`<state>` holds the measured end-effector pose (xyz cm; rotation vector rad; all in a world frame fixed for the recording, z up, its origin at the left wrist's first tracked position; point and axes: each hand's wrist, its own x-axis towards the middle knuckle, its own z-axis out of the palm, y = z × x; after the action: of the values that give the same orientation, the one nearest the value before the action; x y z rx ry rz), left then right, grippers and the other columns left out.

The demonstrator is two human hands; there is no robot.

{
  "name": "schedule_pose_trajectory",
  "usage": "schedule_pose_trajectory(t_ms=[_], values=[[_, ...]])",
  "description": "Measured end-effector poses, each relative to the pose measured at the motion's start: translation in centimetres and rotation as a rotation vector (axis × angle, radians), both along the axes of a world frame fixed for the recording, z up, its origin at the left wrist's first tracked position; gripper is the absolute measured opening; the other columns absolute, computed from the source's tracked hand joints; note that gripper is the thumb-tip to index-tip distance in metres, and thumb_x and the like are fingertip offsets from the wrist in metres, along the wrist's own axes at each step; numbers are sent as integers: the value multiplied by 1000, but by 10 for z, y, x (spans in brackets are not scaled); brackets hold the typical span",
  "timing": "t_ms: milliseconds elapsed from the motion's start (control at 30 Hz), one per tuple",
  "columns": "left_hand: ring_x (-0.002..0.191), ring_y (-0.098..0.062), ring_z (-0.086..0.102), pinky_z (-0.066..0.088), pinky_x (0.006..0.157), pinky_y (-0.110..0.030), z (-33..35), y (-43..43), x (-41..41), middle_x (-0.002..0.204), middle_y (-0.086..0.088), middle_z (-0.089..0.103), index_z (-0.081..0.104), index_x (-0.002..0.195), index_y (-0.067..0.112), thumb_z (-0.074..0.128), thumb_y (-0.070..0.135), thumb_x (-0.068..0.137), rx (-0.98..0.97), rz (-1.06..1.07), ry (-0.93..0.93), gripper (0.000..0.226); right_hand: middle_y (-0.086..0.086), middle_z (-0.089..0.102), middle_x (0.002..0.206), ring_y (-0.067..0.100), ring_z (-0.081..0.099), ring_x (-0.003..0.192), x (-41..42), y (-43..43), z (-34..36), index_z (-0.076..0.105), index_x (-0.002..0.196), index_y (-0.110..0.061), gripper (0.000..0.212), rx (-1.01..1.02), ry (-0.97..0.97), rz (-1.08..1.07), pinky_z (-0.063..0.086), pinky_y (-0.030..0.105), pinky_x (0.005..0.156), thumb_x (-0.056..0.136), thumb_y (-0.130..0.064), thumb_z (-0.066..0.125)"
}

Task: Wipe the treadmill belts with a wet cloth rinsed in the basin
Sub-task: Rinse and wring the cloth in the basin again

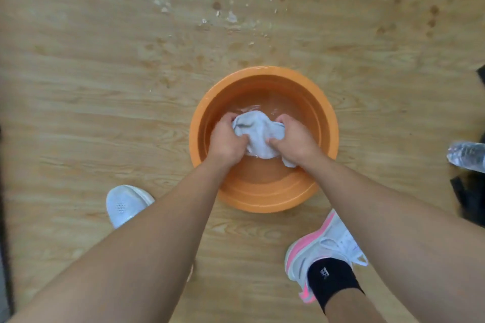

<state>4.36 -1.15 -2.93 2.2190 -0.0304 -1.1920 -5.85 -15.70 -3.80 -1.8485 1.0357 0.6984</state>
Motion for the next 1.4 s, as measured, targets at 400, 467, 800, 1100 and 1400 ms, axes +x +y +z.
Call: schedule_pose_trajectory(t_ms=[400, 467, 800, 1100, 1400], values=[[104, -34, 57, 41, 85, -45, -11, 0, -39, 115, -7, 57, 61, 119, 14, 58, 19, 93, -147, -771, -561, 26, 12, 70, 120, 28, 71, 97, 3, 24, -9, 53, 134, -17, 58, 142, 70, -776, 64, 43, 76, 84, -34, 78], [106, -32, 58, 43, 86, -44, -12, 3, -45, 116, -5, 57, 58, 124, 15, 63, 28, 97, -118, -817, -405, 31, 11, 74, 107, 27, 72, 87, -7, 26, -9, 59, 127, -16, 53, 298, 58, -955, 62, 49, 78, 76, -27, 71], [83, -30, 62, 52, 74, -48, 4, -4, -20, 92, 5, 61, 49, 97, 27, 40, 41, 107, -134, -626, -319, 19, 9, 80, 101, 20, 76, 89, -25, 16, 18, 72, 114, -11, 28, 539, -133, -1171, 59, 29, 75, 97, 1, 54], [67, -13, 45, 39, 68, -41, 37, 1, -7, 70, 8, 45, 38, 72, 18, 44, 23, 105, -113, 50, -245, 34, 1, 72, 97, 14, 64, 73, -5, 8, 25, 72, 112, -21, 27, 123, 31, -753, 47, 22, 65, 89, -10, 79], [68, -8, 41, 40, 66, -31, 66, 14, -7, 77, 8, 42, 42, 85, 8, 43, 30, 110, -203, 161, -87, 33, -2, 59, 92, 21, 56, 88, -4, -6, 61, 67, 88, -11, 11, -105, -96, 24, 44, 31, 76, 89, -13, 56]])
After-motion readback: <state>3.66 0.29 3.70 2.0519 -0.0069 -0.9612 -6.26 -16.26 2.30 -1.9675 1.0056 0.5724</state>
